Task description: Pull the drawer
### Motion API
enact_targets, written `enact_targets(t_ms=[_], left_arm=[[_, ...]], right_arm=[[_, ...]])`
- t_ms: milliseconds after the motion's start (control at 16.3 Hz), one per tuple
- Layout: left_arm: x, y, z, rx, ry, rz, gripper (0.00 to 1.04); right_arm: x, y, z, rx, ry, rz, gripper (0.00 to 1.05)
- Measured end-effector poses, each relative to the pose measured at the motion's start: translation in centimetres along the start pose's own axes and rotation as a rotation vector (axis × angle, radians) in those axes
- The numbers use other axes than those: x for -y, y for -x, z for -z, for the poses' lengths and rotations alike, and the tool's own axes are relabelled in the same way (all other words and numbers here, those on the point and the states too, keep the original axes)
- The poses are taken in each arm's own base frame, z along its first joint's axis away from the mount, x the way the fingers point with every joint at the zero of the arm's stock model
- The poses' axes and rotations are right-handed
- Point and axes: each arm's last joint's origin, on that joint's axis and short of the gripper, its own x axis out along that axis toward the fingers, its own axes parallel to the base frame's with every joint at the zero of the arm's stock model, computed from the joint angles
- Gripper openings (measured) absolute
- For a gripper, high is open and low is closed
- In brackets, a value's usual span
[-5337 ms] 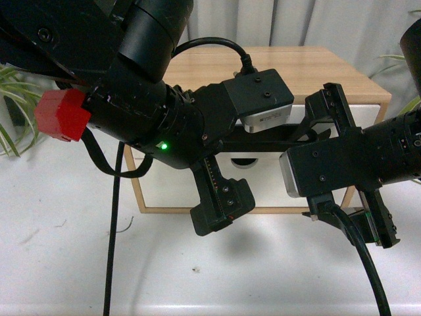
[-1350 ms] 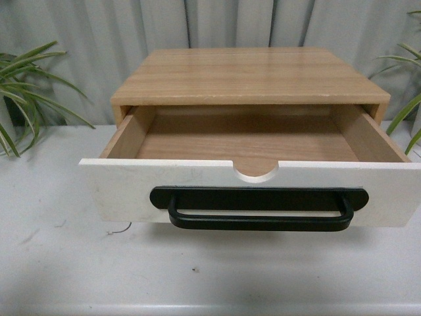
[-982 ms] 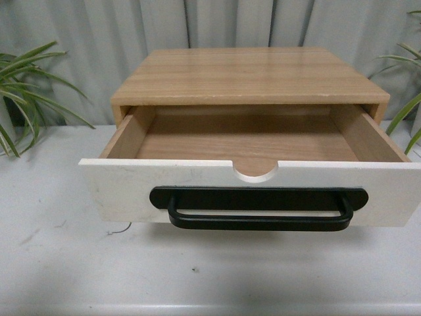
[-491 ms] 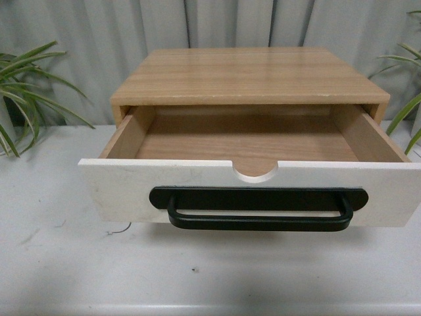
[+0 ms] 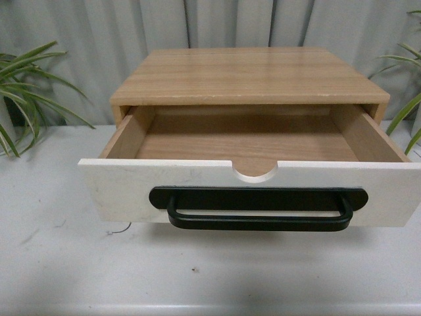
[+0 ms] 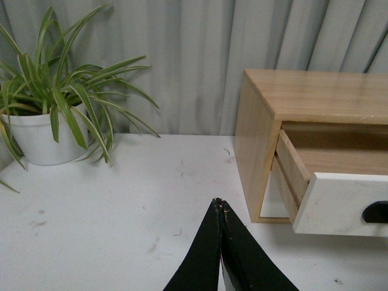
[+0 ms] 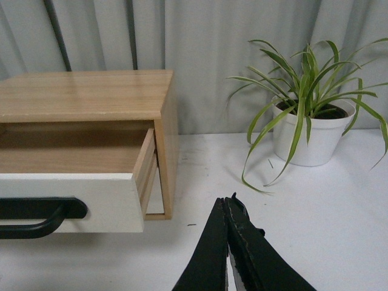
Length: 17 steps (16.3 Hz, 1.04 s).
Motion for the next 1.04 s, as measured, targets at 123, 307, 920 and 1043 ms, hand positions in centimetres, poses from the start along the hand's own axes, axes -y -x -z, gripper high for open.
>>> enact_targets(t_ms=[123, 307, 920, 1043], left_arm=[[0.00, 0.00, 0.00, 0.000, 0.000, 0.000, 0.22], [0.00, 0.00, 0.00, 0.000, 0.000, 0.000, 0.60], [0.00, 0.00, 0.00, 0.000, 0.000, 0.000, 0.98], [0.00, 0.00, 0.00, 0.000, 0.000, 0.000, 0.98]], right_arm=[[0.00, 0.00, -0.02, 0.001, 0.000, 0.000, 0.22], [0.00, 0.00, 0.00, 0.000, 0.000, 0.000, 0.60], [0.00, 0.00, -0.01, 0.000, -0.001, 0.000, 0.98], [0.00, 0.00, -0.01, 0.000, -0.001, 0.000, 0.98]])
